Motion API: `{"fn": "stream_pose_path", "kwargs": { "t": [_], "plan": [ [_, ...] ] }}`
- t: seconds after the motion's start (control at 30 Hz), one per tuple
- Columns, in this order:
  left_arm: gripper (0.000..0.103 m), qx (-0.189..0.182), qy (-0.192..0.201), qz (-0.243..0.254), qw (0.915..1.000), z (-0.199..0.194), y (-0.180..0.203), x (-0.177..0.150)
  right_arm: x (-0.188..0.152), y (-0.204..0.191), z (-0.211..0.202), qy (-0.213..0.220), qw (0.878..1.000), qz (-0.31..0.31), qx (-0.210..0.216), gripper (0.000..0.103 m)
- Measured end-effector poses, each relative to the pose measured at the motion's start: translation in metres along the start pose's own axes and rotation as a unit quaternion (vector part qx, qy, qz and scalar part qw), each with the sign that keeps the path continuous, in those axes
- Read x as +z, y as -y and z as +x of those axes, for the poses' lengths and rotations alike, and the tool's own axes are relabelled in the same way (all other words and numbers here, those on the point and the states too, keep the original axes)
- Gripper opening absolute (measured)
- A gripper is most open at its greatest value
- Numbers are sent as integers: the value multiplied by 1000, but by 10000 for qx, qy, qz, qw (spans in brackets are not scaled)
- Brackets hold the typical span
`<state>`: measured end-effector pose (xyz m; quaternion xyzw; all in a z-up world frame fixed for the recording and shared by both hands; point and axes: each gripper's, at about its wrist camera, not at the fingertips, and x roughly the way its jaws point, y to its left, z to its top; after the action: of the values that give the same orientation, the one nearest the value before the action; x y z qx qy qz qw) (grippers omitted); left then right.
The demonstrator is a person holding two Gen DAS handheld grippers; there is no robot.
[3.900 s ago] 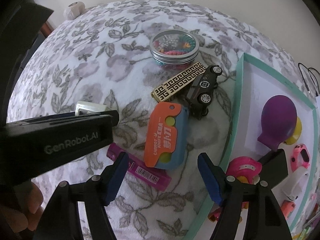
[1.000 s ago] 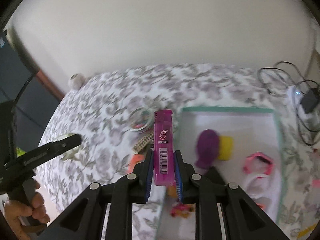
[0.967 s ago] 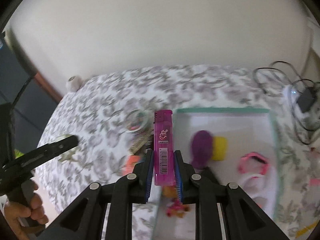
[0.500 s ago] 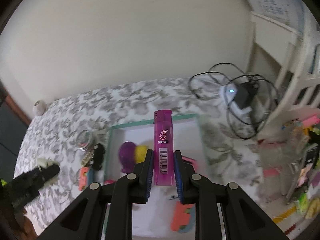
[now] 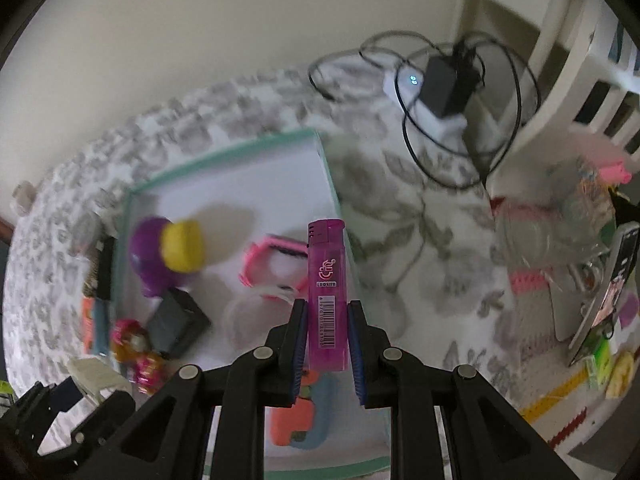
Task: Organize rigid objects
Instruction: 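Carry the clip and lighter with both tools over the teal tray, then open both tools to drop the clip and lighter in the tray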
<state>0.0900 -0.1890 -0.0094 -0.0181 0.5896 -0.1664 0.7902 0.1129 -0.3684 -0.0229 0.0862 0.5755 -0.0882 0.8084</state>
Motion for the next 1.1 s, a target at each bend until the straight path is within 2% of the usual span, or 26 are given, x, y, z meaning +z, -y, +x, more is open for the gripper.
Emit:
{"fn": "stream_pose_path", "kwargs": {
  "t": [0.23, 0.57, 0.93, 1.1],
  "plan": [
    [55, 165, -194, 232, 9994, 15, 12, -6, -4, -3, 7, -121, 9999, -79, 7, 21],
    [56, 234, -487, 175, 9984, 31, 6, -10, -8, -5, 26, -400, 9988, -170, -239, 21],
    [59, 167, -608, 142, 9979, 33, 7, -8, -3, -10, 13, -264, 9982, -265, -469, 23],
    [59, 1, -503, 126, 9987, 18, 6, -5, 1, -10, 5, -176, 9982, -304, -493, 23]
  ]
}}
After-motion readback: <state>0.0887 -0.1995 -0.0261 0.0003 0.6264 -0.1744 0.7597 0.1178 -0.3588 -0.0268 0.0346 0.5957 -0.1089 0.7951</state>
